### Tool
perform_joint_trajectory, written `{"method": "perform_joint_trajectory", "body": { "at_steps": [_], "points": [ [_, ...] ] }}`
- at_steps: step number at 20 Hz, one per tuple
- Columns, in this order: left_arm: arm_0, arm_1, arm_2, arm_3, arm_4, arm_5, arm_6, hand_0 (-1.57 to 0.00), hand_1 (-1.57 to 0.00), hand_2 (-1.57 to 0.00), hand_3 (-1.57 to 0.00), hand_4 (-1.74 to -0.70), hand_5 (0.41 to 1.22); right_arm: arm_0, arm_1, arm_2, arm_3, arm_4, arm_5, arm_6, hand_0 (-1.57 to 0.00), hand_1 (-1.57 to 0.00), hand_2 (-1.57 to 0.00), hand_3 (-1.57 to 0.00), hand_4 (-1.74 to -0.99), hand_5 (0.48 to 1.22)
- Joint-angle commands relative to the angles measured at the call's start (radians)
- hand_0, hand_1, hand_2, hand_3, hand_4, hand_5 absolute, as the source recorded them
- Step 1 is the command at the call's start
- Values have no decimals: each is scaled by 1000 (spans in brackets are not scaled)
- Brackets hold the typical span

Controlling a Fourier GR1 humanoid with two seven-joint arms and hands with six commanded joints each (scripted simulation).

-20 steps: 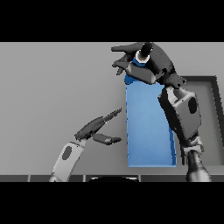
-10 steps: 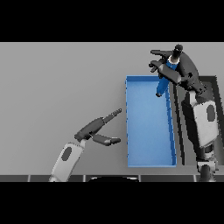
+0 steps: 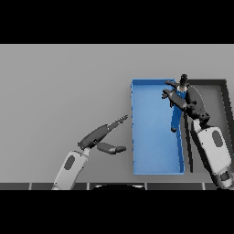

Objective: Pick up the blue pipe and place it into the blue bin.

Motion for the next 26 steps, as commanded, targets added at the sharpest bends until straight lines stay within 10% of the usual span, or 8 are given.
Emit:
{"method": "perform_joint_trajectory", "body": {
  "at_steps": [1, 6, 12, 17, 26],
  "points": [
    [5, 11, 5, -5, 1, -2, -1, 1, 1, 1, 1, -888, 422, 19, -28, 31, -2, -19, -38, 0, -1571, -1571, -1571, -1521, -1741, 1221],
    [0, 14, 7, 2, 4, -7, 5, 1, 1, 1, 1, -883, 421, 8, -182, 267, 58, -111, -230, 0, -1571, -1548, -1571, -847, -1741, 1221],
    [-4, 9, 6, -3, 1, -1, 15, 1, 1, 1, 1, -878, 428, -120, -317, 532, 148, -268, -230, 0, -479, -437, -438, -258, -1275, 1186],
    [16, 7, -3, -14, -2, 2, 9, 1, 1, 1, 1, -886, 428, -252, -400, 731, 159, -310, -161, 1, -156, -143, -143, -84, -1083, 934],
    [13, 6, -3, -19, -6, 6, 18, 1, 1, 1, 1, -888, 429, -329, -427, 880, 197, -326, -155, 1, -20, -18, -18, -10, -1033, 696]
  ]
}}
